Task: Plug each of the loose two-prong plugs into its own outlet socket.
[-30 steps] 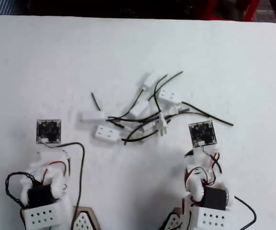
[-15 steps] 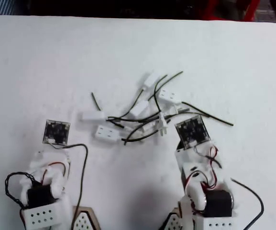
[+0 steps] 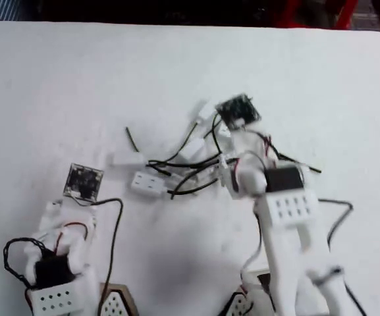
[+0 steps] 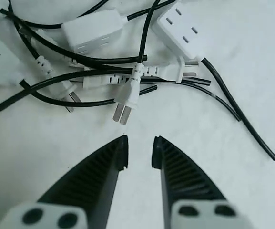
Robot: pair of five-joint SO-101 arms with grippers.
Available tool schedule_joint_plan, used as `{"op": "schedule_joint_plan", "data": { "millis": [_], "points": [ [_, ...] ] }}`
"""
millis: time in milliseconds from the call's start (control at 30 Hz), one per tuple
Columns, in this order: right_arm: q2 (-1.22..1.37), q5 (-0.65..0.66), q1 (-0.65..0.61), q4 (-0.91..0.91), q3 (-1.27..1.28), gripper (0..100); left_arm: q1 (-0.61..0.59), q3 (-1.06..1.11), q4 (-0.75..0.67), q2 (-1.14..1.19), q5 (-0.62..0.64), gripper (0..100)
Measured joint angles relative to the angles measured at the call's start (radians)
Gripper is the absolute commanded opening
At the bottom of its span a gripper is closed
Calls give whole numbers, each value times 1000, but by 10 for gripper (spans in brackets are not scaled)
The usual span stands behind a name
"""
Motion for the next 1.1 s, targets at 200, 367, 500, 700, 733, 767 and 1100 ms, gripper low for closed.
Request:
{"op": "schedule_joint_plan", "data": {
  "millis": [200, 367, 500, 700, 733, 767, 1100],
  "points": [
    [293, -34, -12, -2, -169, 95, 60, -5, 0, -2, 32, 27],
    [474, -66, -11, 3, -301, 133, 63, -3, 0, -2, 32, 27],
    [592, -78, -31, 58, -402, 144, 63, -3, 0, -2, 32, 27],
    [778, -81, -69, 144, -559, 144, 63, -3, 0, -2, 32, 27],
    [807, -81, -69, 152, -582, 144, 63, -3, 0, -2, 32, 27],
    [838, -81, -68, 161, -605, 144, 63, -3, 0, -2, 32, 27],
    [997, -84, -66, 241, -733, 88, 64, 35, -20, -2, 11, 24]
  ]
}}
